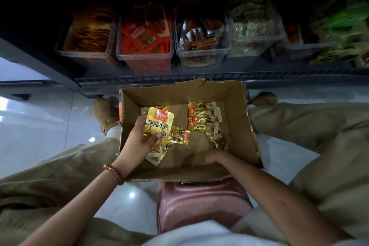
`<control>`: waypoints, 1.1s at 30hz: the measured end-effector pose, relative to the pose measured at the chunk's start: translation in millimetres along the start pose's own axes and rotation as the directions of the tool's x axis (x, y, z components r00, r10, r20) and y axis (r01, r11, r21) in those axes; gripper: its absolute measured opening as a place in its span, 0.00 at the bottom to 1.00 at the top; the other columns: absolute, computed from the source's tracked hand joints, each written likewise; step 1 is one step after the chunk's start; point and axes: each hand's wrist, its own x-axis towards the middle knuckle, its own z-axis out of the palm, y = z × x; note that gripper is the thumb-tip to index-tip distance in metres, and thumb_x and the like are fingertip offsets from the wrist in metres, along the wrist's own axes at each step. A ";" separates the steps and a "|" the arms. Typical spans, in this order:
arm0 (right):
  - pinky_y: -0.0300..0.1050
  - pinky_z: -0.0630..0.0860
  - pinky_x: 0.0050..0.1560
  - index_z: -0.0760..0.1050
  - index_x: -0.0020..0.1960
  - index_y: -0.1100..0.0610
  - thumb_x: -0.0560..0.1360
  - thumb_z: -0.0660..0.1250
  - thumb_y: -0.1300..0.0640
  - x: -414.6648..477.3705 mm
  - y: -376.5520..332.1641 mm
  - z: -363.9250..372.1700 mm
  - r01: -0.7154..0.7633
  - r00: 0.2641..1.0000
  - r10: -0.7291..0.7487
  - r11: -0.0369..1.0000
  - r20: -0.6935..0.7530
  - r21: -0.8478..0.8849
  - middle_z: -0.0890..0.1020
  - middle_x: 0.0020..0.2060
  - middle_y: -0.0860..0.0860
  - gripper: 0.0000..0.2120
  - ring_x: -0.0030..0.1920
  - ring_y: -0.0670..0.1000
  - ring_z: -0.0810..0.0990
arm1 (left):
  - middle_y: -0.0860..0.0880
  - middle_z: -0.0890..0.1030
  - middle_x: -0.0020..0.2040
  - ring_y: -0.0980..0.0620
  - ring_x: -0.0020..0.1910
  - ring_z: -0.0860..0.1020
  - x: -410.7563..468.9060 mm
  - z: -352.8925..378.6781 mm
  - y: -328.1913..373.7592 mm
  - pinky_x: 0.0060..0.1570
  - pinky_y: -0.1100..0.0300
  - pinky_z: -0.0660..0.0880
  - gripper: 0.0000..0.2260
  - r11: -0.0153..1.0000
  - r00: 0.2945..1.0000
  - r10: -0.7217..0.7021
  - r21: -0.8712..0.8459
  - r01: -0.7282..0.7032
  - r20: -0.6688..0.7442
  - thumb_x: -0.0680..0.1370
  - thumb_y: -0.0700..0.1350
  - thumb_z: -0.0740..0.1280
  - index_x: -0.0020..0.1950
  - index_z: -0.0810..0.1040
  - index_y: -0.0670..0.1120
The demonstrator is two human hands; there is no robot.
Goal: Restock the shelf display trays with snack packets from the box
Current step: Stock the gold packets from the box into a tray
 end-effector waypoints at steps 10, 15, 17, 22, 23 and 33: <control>0.47 0.67 0.62 0.75 0.62 0.60 0.80 0.54 0.66 -42.8 10.6 -52.1 -0.163 0.823 -0.102 0.900 -0.559 -0.405 0.75 0.62 0.56 0.16 0.61 0.55 0.74 | 0.66 0.74 0.54 0.67 0.49 0.77 1.7 -4.2 22.4 0.49 0.66 0.75 0.29 0.987 0.986 0.158 0.049 -0.156 -0.049 0.75 0.37 0.70 0.68 0.60 0.57; 0.47 0.65 0.63 0.78 0.54 0.56 0.75 0.62 0.65 -93.0 7.1 -93.4 -0.023 0.644 -0.509 0.733 -0.571 -0.680 0.78 0.58 0.53 0.11 0.59 0.52 0.75 | 0.51 0.77 0.55 0.54 0.50 0.76 8.8 -15.7 48.1 0.46 0.78 0.67 0.13 0.947 0.957 0.273 0.204 -0.249 -0.101 0.76 0.38 0.67 0.52 0.75 0.57; 0.47 0.63 0.60 0.80 0.48 0.54 0.69 0.71 0.63 -124.0 0.8 -107.3 0.068 0.400 -0.725 0.633 -0.561 -0.771 0.80 0.51 0.49 0.10 0.54 0.50 0.74 | 0.49 0.76 0.55 0.48 0.46 0.78 11.0 -18.3 58.8 0.42 0.80 0.66 0.11 0.940 0.952 0.273 0.248 -0.234 -0.139 0.77 0.38 0.66 0.56 0.78 0.51; 0.41 0.59 0.64 0.79 0.42 0.52 0.67 0.69 0.66 -210.0 -9.1 -133.2 0.428 0.072 -0.889 0.436 -0.451 -0.791 0.79 0.45 0.45 0.10 0.51 0.46 0.71 | 0.55 0.73 0.55 0.59 0.51 0.75 9.2 -26.8 98.7 0.47 0.65 0.68 0.22 0.920 0.962 0.274 0.287 -0.265 0.009 0.75 0.64 0.55 0.61 0.75 0.54; 0.37 0.61 0.62 0.78 0.44 0.52 0.69 0.69 0.67 -222.2 -10.1 -136.0 0.479 0.105 -0.901 0.416 -0.420 -0.773 0.79 0.46 0.45 0.11 0.51 0.44 0.71 | 0.57 0.73 0.54 0.63 0.52 0.74 8.1 -27.8 107.8 0.50 0.65 0.68 0.23 0.932 0.956 0.283 0.213 -0.293 0.077 0.74 0.67 0.53 0.60 0.74 0.57; 0.50 0.76 0.57 0.68 0.62 0.46 0.73 0.70 0.61 -275.1 -25.2 -156.4 0.784 -0.035 -0.624 0.467 -0.780 -0.409 0.77 0.52 0.41 0.22 0.56 0.43 0.77 | 0.58 0.71 0.63 0.67 0.61 0.68 7.8 -6.0 182.3 0.60 0.75 0.64 0.27 0.840 0.859 0.509 0.186 -0.510 0.054 0.74 0.43 0.71 0.70 0.64 0.50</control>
